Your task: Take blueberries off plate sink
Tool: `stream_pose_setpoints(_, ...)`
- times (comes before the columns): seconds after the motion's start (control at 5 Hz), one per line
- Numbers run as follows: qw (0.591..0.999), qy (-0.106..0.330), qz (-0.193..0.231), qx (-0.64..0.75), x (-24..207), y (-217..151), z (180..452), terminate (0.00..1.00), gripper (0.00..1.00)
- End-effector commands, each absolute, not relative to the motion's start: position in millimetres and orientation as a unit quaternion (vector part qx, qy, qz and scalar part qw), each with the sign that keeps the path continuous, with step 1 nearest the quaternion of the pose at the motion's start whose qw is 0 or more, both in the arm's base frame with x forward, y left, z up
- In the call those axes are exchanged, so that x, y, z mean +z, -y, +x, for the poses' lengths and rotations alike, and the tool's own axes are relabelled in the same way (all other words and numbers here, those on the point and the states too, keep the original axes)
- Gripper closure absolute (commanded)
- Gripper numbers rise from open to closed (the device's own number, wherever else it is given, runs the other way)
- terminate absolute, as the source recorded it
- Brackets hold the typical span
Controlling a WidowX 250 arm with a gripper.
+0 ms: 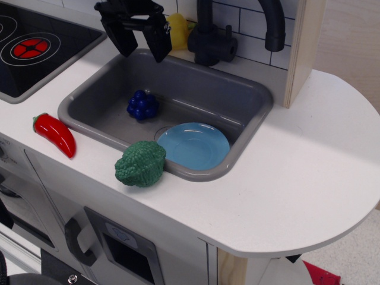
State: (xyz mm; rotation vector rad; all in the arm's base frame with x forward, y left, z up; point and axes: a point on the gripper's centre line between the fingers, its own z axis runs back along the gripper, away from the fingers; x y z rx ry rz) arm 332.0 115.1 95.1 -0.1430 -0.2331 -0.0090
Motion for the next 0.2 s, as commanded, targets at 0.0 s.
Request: stream_pose_setpoints(0.0, 0.988, 0.145, -0.058, -0.012, 117.7, -117.7, 337.3, 1.0, 0.0)
